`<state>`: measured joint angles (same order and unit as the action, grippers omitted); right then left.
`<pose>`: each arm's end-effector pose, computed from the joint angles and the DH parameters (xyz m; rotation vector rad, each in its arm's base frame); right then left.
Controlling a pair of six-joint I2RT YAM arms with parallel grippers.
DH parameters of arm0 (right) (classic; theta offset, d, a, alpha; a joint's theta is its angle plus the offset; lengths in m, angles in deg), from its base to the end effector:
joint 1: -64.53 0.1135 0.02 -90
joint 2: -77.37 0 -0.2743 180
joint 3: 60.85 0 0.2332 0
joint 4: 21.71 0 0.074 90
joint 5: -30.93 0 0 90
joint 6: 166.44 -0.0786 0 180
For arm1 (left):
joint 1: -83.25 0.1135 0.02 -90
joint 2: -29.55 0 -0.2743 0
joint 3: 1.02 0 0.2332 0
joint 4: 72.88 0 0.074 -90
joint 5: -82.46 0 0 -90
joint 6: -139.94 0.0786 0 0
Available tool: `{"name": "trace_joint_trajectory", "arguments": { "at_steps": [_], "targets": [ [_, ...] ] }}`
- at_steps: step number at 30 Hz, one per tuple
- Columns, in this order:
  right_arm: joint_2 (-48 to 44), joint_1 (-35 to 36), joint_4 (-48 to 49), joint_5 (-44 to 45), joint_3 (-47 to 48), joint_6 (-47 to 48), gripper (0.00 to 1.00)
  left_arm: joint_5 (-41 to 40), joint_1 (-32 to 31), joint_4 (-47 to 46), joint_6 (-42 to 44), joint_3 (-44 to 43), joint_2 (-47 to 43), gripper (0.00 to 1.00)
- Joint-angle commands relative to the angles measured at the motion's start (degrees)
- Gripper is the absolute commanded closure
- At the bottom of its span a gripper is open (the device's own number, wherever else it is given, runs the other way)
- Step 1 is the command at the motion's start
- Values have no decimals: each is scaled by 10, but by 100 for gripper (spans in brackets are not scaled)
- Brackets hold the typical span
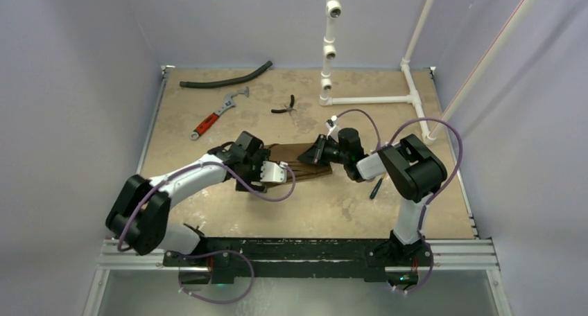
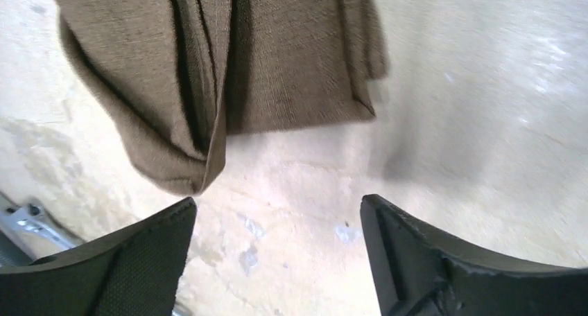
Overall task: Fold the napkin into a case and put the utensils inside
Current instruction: Smooth out the 2/3-rectangle-folded napkin at the center of the board.
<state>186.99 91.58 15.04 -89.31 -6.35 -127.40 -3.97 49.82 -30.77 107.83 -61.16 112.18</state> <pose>0.3206 0.2081 0.1358 0.0340 2.1107 1.3761 0.2190 -0.1504 0.1586 1.9407 1.8701 0.0466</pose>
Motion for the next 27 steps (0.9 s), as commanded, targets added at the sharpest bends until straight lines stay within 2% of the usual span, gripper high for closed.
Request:
{"name": "trace_joint_trajectory", "arguments": {
  "at_steps": [1,5,9,12,16,19,23,27],
  "targets": [
    [-77,4,-35,21,-3,18,86,69,2,77,93,-8,-125,10],
    [-128,9,-112,39,29,76,85,124,2,101,226,4,-246,7],
    [-94,30,-139,40,92,120,86,177,-1,140,298,30,-248,5],
    [-59,57,-154,54,145,158,87,204,-18,108,276,47,-214,6],
    [-17,76,-175,64,197,197,88,191,-44,40,223,68,-167,14],
    [18,77,-188,63,216,205,89,180,-60,9,216,78,-142,17],
    [52,73,-194,79,226,203,91,139,-79,-64,182,100,-112,28],
    [67,61,-175,89,207,187,92,109,-83,-85,175,106,-73,40]
  ]
}}
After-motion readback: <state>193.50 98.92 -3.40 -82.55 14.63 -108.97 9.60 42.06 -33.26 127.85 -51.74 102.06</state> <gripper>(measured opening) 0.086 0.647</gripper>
